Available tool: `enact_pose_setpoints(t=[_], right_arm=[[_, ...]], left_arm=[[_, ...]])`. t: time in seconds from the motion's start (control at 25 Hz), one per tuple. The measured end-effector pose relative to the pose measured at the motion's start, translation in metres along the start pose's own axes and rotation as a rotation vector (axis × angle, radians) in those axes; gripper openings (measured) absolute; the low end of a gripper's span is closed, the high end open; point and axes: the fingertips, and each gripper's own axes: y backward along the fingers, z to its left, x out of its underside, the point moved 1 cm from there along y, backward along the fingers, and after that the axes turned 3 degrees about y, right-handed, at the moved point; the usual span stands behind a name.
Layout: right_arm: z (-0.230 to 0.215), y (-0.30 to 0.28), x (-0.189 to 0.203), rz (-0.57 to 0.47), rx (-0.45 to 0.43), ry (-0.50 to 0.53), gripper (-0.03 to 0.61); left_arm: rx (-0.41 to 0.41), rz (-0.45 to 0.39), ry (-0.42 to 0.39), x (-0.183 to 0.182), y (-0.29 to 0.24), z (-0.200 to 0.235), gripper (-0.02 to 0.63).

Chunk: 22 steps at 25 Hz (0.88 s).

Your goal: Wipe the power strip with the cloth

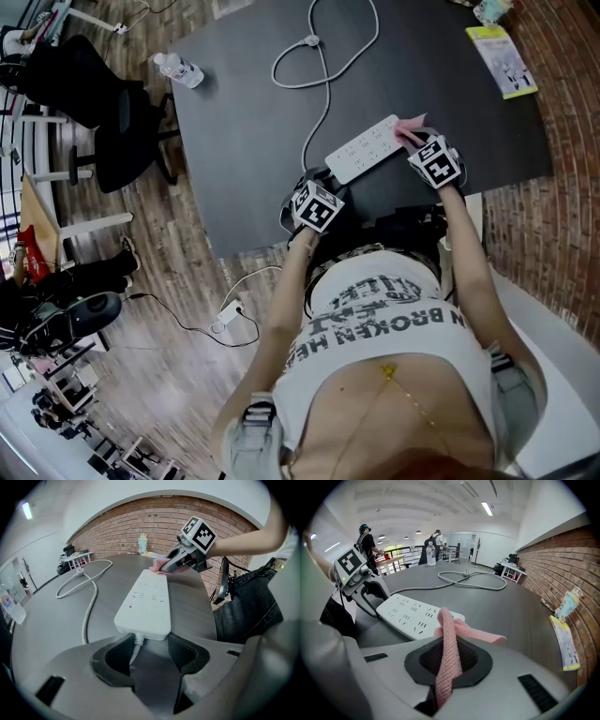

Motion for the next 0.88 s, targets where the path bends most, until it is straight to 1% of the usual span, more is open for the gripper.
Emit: enact_pose_setpoints(t=[0.52, 0.68, 0.88], right_arm=[[-0.0025, -0.0019, -0.0006, -0.025, 0.012, -0.012, 0.017], [-0.0002, 0.0013, 0.0005, -0.002, 0.008, -0.012, 0.017], [-0.0004, 0.0011, 0.0020, 0.003, 0.010, -0.013, 0.017]], left_arm=[[-0.002, -0.002, -0.001, -0.0006, -0.0011, 0.0001, 0.225], [-0.002, -0.005, -0.001, 0.0001, 0.0000, -0.0004, 0.225], [-0.007, -0.012, -0.002, -0.0009, -0.0011, -0.0001, 0.225]])
